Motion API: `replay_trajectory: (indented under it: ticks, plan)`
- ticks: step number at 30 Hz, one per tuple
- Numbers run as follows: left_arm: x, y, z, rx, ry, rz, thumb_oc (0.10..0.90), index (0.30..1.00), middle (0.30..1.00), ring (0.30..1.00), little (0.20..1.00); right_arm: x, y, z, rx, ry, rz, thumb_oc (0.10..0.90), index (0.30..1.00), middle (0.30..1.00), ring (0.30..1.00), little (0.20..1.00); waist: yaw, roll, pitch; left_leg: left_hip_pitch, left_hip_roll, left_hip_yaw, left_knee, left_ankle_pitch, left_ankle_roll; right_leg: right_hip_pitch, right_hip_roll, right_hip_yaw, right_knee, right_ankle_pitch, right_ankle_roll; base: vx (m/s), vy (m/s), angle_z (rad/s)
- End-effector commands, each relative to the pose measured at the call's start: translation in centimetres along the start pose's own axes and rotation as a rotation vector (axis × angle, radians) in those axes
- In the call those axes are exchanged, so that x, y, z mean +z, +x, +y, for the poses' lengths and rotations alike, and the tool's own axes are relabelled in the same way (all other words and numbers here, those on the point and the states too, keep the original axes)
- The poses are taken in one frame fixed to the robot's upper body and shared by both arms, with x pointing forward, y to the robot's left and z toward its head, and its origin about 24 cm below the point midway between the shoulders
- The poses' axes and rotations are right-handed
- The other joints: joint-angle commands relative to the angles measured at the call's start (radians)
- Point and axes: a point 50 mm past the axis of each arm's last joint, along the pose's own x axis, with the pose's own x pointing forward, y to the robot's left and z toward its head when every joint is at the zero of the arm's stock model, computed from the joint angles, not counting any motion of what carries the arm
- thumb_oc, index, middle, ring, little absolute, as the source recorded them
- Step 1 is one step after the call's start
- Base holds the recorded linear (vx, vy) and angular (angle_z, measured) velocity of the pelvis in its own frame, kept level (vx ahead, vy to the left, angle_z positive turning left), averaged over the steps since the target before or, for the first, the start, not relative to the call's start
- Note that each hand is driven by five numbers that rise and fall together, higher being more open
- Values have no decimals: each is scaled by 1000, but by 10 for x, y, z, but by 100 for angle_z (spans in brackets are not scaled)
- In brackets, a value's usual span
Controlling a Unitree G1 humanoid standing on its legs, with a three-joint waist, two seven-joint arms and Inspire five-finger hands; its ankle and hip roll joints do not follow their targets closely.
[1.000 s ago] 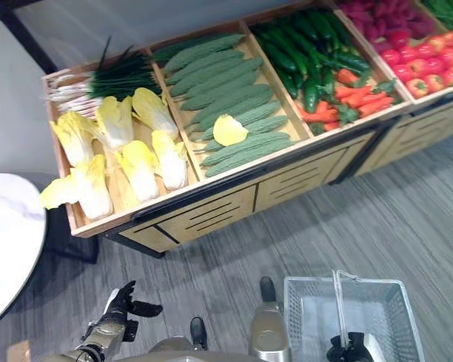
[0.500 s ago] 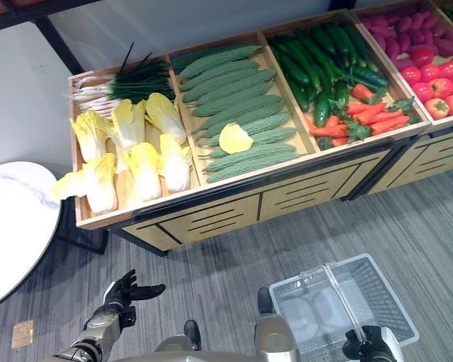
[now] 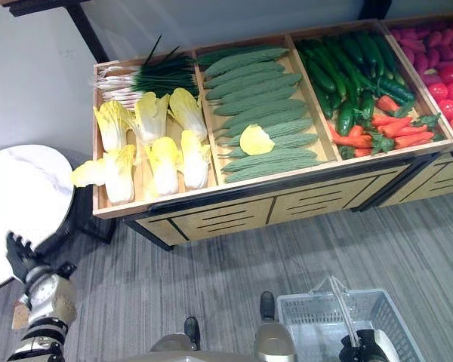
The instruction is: Get the vegetables into the basket
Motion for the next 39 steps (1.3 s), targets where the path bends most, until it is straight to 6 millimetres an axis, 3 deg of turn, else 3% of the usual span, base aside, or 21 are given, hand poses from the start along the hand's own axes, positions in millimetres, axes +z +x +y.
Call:
replay_trajectory:
  ticks: [1,2,5,9,12,24,34,39]
  plan:
    - [62,13,-27,-46,20,-322,900,1000,1000,1000,1000,2,2,-12,-92,-21,-43,400,300,300,300,300,-15,-46,-19,-31,16,-21,5,10,-57,56,-72,-4,67,-169,71,0,0,0]
    - [76,3,-53,-121,-30,-382,900,1000,1000,1000,1000,6,1,-10,-82,-24,-61,400,300,300,300,300,-19,-49,-17,-34,17,-19,5,12,-57,55,-71,-3,64,-168,69,0,0,0]
    - [81,-1,-67,-159,-51,-390,900,1000,1000,1000,1000,9,2,-9,-75,-26,-68,400,300,300,300,300,-23,-51,-15,-35,20,-18,5,13,-58,55,-69,-1,63,-170,68,0,0,0]
    - [94,-20,-109,-266,-60,-451,900,1000,1000,1000,1000,14,1,-2,-47,-60,-100,400,300,300,300,300,-39,-54,-8,-36,22,-12,5,15,-58,46,-65,6,66,-169,68,0,0,0]
    - [94,-33,-128,-325,-22,-477,900,1000,1000,1000,1000,19,2,-2,-50,-61,-118,400,300,300,300,300,-46,-57,0,-43,26,-10,5,19,-59,36,-61,13,66,-166,68,-6,-12,-6]
    - [85,-39,-147,-328,133,-512,900,1000,1000,1000,1000,34,5,-2,-60,-85,-183,400,300,300,300,300,-62,-71,22,-69,36,7,5,28,-62,-12,-48,30,71,-153,68,-12,-9,-6]
    - [100,-41,-145,-282,288,-706,900,1000,1000,1000,1000,47,5,2,-71,-119,-251,400,300,300,300,300,-52,-76,28,-86,45,20,5,31,-66,-41,-41,41,78,-148,69,-4,-4,-3]
    - [91,-35,-140,-233,366,-688,900,1000,1000,1000,1000,51,6,1,-81,-143,-264,400,300,300,300,300,-54,-77,29,-82,46,25,5,29,-66,-43,-39,45,79,-150,67,4,2,-2]
